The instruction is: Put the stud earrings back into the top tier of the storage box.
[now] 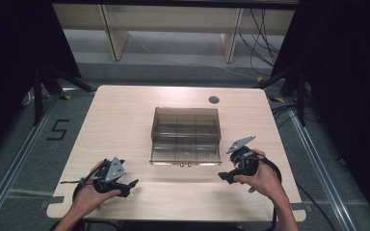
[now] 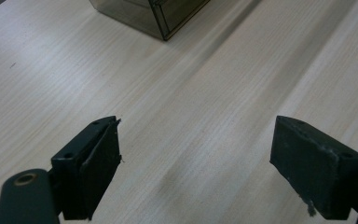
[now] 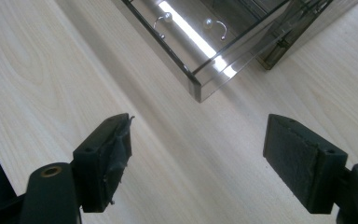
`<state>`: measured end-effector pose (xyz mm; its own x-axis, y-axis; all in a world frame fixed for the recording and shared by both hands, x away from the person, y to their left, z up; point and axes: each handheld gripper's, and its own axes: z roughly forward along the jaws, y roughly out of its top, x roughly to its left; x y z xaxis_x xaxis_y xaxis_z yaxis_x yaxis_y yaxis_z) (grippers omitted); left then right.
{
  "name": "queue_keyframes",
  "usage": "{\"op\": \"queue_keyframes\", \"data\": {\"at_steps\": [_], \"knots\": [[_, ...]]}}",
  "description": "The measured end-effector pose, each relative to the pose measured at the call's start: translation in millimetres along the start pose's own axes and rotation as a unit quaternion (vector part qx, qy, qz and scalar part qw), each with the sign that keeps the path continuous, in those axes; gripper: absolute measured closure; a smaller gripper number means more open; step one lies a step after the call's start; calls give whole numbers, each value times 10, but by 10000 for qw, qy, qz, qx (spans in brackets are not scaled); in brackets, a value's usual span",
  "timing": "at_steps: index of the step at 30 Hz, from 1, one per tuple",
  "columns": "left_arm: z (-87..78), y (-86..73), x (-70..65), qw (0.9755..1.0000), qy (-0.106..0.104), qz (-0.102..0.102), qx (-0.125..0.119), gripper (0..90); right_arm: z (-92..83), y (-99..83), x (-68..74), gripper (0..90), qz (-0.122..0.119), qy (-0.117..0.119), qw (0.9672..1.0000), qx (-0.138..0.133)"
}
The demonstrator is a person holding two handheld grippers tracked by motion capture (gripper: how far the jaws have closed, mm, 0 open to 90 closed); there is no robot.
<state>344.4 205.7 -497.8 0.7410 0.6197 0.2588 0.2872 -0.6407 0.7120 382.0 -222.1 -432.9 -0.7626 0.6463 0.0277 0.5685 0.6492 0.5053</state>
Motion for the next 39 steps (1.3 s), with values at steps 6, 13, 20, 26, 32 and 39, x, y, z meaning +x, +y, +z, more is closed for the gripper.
{"op": "queue_keyframes", "data": {"at_steps": [6, 13, 20, 26, 32, 39], "knots": [[3, 0, -7, 10000, 7, -20, -20, 153, 9, -100, -14, 240, 59, 37, 9999, -103], [8, -1, -14, 9999, 34, -108, -101, 153, 18, -202, 40, 236, 217, -65, 9996, -160], [-3, 5, 1, 10000, -4, -8, -77, 153, 69, -258, 47, 228, 108, -73, 9997, -196], [-9, 6, -2, 10000, -17, -54, -71, 153, 81, -290, 77, 225, 93, -54, 9996, -252], [-12, 9, 0, 9999, -23, -56, -87, 153, 132, -332, 110, 220, 178, -127, 9994, -254], [-9, 11, -1, 9999, -21, -50, -88, 152, 174, -389, 109, 215, 44, -3, 9997, -225]]}}
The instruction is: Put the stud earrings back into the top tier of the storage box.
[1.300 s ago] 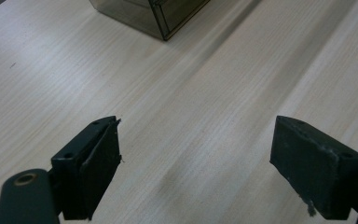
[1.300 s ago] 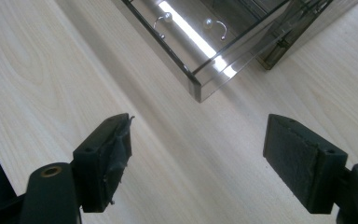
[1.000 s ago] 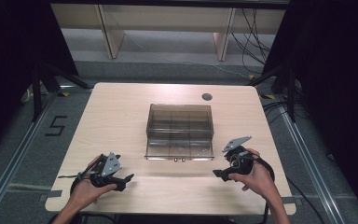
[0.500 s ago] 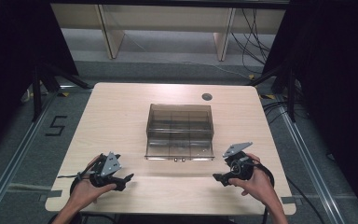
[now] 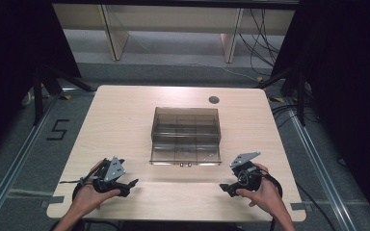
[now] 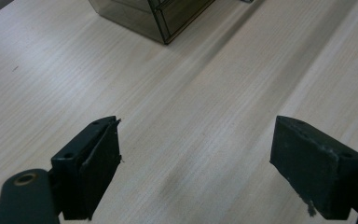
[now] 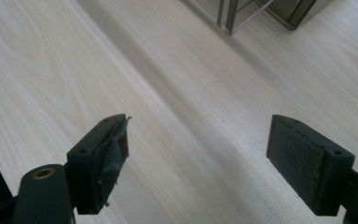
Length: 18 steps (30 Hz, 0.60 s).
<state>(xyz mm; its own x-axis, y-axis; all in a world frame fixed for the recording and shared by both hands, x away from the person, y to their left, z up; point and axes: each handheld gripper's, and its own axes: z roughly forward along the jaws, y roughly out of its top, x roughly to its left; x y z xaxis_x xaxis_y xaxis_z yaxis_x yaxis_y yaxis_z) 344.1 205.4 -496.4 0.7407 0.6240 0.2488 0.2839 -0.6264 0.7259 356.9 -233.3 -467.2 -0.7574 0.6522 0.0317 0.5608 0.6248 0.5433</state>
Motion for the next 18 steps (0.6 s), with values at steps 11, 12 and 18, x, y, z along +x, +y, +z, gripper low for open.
{"op": "queue_keyframes", "data": {"at_steps": [11, 12, 18], "knots": [[-8, 3, -13, 10000, 29, -9, -40, 152, 26, -109, 30, 205, -7, -2, 9999, -138], [-12, 4, -10, 10000, 26, 12, -24, 152, 21, -113, 27, 204, -27, 24, 9999, -111], [-13, 7, -4, 10000, 5, 6, -9, 153, 23, -151, 88, 197, 204, -118, 9997, -85]]}}
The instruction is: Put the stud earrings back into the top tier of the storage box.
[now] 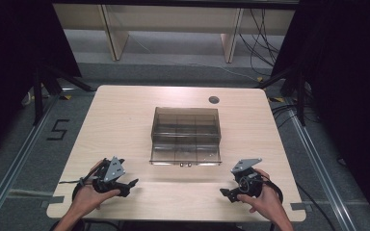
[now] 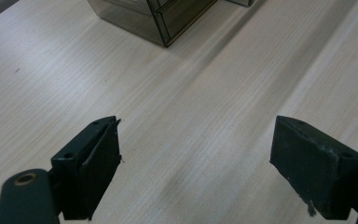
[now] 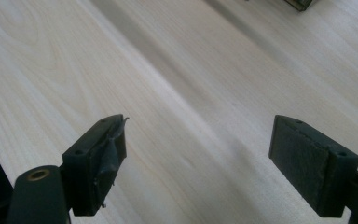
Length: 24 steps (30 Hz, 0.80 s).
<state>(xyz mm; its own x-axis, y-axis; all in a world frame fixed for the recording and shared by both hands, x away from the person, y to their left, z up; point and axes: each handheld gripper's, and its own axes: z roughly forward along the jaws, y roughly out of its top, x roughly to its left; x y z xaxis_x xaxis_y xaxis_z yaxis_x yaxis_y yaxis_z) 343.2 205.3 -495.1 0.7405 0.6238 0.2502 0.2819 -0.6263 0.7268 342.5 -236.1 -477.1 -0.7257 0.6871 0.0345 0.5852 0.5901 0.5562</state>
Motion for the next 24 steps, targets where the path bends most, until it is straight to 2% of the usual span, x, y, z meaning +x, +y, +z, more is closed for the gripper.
{"op": "queue_keyframes", "data": {"at_steps": [1, 2, 3, 4, 6, 7, 8, 9, 12, 13, 14, 15, 16, 19, 20, 21, 22, 23, 24], "knots": [[0, 0, 0, 10000, 1, 3, 3, 152, -12, -8, -8, 197, -85, 26, 10000, 17], [0, 0, -1, 10000, 4, 1, 5, 152, -17, -12, 6, 198, -22, 33, 10000, 30], [0, 0, -2, 10000, 13, 3, 3, 152, 5, -23, 14, 197, -11, 23, 10000, -69], [1, -1, -4, 10000, 27, 3, -15, 152, -3, -25, 6, 197, -102, 9, 9999, -2], [0, -1, -2, 10000, 4, 3, -7, 152, -2, -31, 7, 198, -120, 21, 9999, -23], [-2, 0, 0, 10000, 1, 4, -1, 152, 8, -35, 1, 198, -179, 33, 9998, -63], [-2, -1, 2, 10000, 8, 2, -17, 152, 38, -54, 12, 198, -202, -51, 9996, -191], [-3, 0, 4, 10000, 8, 9, -6, 152, 8, -56, 36, 198, 1, 12, 10000, -30], [1, 0, -1, 10000, 15, 13, -1, 152, 35, -88, 45, 195, -101, -5, 9999, -95], [8, -2, -6, 10000, 38, -1, -11, 152, 26, -94, 60, 195, -9, 9, 10000, 2], [12, -1, -6, 10000, 55, 28, -10, 152, 51, -108, 65, 195, -58, -40, 9999, -96], [19, -5, -18, 10000, 81, -51, -22, 152, 41, -109, 67, 195, -85, -13, 10000, -19], [7, -2, -5, 10000, 28, 49, 36, 152, 42, -120, 84, 195, -16, 13, 10000, -72], [8, -3, -4, 10000, 38, 40, 29, 152, 22, -141, 102, 195, -46, -26, 9999, -110], [11, -3, -4, 10000, 78, 57, -21, 152, 31, -153, 98, 195, -110, -58, 9997, -228], [8, -6, -12, 10000, 45, -41, -23, 153, 22, -162, 106, 195, -91, -60, 9997, -212], [0, -5, -4, 10000, 28, 19, -9, 152, 10, -176, 130, 194, 62, -29, 9999, -134], [2, -6, -6, 10000, 22, -5, -18, 152, 8, -186, 119, 194, -71, -42, 9999, -147], [2, -6, -5, 10000, 30, 2, -14, 152, 18, -200, 132, 194, -9, -31, 9999, -152]]}}
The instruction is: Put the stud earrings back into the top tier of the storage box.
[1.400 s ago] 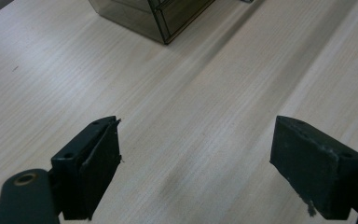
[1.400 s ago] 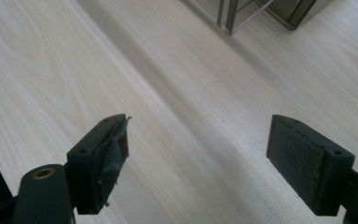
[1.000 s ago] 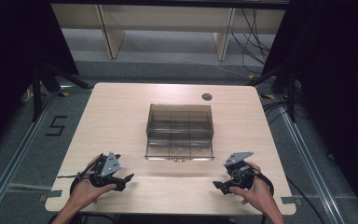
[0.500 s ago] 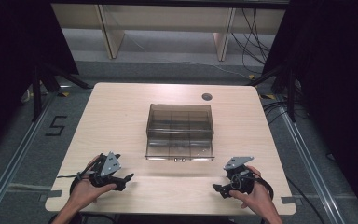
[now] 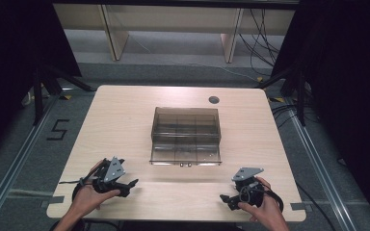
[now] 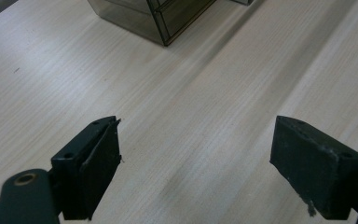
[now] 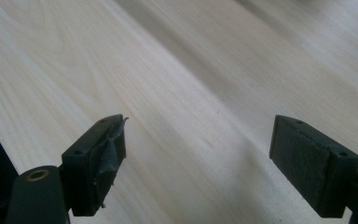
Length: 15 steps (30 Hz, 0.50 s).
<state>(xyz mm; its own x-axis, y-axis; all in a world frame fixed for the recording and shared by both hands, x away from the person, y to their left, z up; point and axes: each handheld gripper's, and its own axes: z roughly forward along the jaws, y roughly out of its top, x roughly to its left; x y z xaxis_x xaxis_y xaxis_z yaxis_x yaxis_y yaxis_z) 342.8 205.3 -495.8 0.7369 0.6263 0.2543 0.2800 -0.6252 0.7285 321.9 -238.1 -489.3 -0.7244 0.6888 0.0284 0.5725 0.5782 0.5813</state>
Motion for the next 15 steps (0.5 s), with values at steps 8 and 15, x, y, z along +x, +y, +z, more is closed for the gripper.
{"op": "queue_keyframes", "data": {"at_steps": [8, 15], "knots": [[7, -3, -5, 10000, 24, -19, -11, 152, -42, -74, 23, 197, -60, -33, 9998, -162], [7, -3, -20, 10000, -23, 33, 44, 152, -49, -108, -17, 195, -203, 1, 9995, -230]]}}
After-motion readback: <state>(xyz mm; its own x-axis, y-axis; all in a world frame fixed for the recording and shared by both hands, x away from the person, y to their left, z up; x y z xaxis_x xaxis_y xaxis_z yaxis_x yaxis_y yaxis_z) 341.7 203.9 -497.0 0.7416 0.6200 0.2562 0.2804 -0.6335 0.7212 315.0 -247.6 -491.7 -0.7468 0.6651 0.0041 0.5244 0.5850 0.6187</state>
